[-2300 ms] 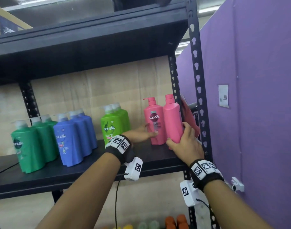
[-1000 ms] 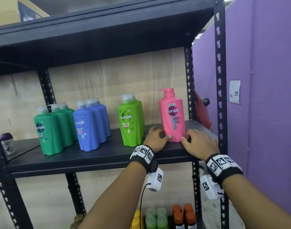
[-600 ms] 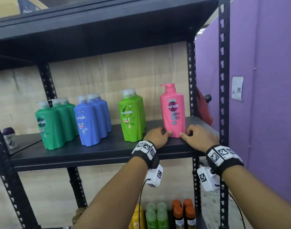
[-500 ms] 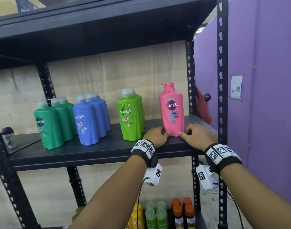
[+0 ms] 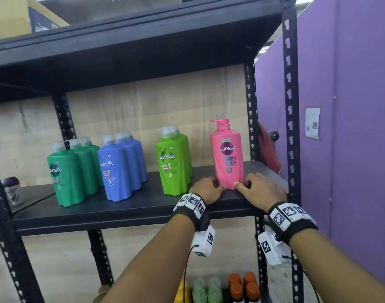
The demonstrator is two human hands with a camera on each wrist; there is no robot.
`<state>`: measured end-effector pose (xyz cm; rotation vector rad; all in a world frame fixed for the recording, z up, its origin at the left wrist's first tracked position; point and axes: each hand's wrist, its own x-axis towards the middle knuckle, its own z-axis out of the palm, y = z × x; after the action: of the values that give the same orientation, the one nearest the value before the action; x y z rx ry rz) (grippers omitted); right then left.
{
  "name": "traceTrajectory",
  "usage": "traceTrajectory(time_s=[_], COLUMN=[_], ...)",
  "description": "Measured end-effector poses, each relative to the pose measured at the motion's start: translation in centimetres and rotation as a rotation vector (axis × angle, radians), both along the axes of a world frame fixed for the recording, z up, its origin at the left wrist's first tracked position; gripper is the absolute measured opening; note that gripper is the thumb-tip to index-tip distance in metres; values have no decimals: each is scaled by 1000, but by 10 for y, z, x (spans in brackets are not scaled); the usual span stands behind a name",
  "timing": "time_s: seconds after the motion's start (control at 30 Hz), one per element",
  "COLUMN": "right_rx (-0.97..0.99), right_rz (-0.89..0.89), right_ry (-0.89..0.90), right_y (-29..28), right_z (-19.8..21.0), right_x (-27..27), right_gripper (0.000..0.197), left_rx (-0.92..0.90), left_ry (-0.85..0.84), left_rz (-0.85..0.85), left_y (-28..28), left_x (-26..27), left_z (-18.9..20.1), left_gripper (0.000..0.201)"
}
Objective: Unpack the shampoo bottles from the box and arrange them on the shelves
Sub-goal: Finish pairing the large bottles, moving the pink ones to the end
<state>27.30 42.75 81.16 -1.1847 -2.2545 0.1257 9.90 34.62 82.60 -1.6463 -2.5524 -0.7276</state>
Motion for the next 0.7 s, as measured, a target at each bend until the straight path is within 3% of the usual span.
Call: traceTrajectory(time_s=[0.23,0.3,0.47,0.6,0.7], right_rx=[-159,-181,-39,13,121], right_rz=[142,154,259,349,409], right_ry=[-104,-8,275,321,284], right_y=[5,8,10,9,11], right_z=[25,50,116,151,167], right_x=[5,8,0,-16,-30], right_gripper=[42,41,46,53,41], left_rx=[27,20,3,1,8], left_ry=[36,81,130,142,164], left_rz=[18,36,40,43,54], left_y=[1,2,6,9,8], left_x=[0,1,-1,-3,1], left_z=[-4,-6,-10,-13,-15], left_gripper=[51,55,59,63,66])
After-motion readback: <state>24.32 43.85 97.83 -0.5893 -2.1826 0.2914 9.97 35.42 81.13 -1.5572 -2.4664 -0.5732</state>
